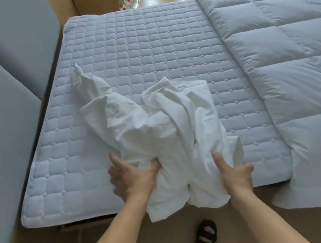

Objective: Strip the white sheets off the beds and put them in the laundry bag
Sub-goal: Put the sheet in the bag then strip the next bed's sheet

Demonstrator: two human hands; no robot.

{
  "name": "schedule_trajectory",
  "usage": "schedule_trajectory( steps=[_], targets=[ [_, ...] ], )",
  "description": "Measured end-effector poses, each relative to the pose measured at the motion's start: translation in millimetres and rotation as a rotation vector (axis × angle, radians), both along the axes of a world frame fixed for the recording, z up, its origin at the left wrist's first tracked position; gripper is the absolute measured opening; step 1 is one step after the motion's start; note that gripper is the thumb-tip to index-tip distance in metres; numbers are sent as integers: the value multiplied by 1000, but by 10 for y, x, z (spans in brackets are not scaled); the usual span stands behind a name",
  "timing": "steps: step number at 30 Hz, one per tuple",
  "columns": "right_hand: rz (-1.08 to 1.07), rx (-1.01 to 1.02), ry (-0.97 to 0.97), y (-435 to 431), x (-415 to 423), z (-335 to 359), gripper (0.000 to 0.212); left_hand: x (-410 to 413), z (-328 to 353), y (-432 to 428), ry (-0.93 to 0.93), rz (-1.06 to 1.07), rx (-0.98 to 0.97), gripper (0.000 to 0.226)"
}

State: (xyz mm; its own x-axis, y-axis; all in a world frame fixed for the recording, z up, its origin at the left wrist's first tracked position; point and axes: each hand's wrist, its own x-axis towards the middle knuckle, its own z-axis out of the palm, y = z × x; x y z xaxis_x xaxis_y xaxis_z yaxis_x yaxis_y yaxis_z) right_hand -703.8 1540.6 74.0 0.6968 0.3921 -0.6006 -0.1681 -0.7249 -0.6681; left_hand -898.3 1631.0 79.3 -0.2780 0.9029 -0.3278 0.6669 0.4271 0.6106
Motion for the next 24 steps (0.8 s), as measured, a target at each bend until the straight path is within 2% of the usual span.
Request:
schedule_trajectory(
  steps=[2,3,4,5,6,7,9,13,14,15,17,20,24],
  targets=[
    [191,-19,-379,157,87,68,103,82,62,201,290,-381,315,108],
    [300,35,-549,254,102,110,96,175,93,314,345,-581,353,99],
    [407,107,-635,380,94,179,85,274,94,406,336,-742,305,89],
    [500,148,-628,510,84,192,78,355,71,455,273,-849,192,79],
    [576,149,-576,633,69,197,79,409,41,472,194,-886,94,70],
    [638,117,-510,716,57,130,86,440,-28,474,117,-863,48,67],
    [764,-31,-427,766,49,-99,91,456,-200,416,56,-720,107,77],
    [847,-300,-400,593,96,-623,91,422,-705,233,227,-516,286,65],
    [829,-330,-399,554,106,-711,93,410,-793,194,251,-442,259,77],
    [801,-337,-388,535,112,-760,98,404,-856,177,245,-353,183,98],
    [705,-311,-344,559,148,-822,115,414,-919,215,207,-210,-38,127],
    [518,-299,-203,670,207,-855,145,427,-906,355,75,-38,-271,138],
    [364,-238,17,760,267,-933,158,327,-1058,477,-172,108,-337,146]
  ],
)
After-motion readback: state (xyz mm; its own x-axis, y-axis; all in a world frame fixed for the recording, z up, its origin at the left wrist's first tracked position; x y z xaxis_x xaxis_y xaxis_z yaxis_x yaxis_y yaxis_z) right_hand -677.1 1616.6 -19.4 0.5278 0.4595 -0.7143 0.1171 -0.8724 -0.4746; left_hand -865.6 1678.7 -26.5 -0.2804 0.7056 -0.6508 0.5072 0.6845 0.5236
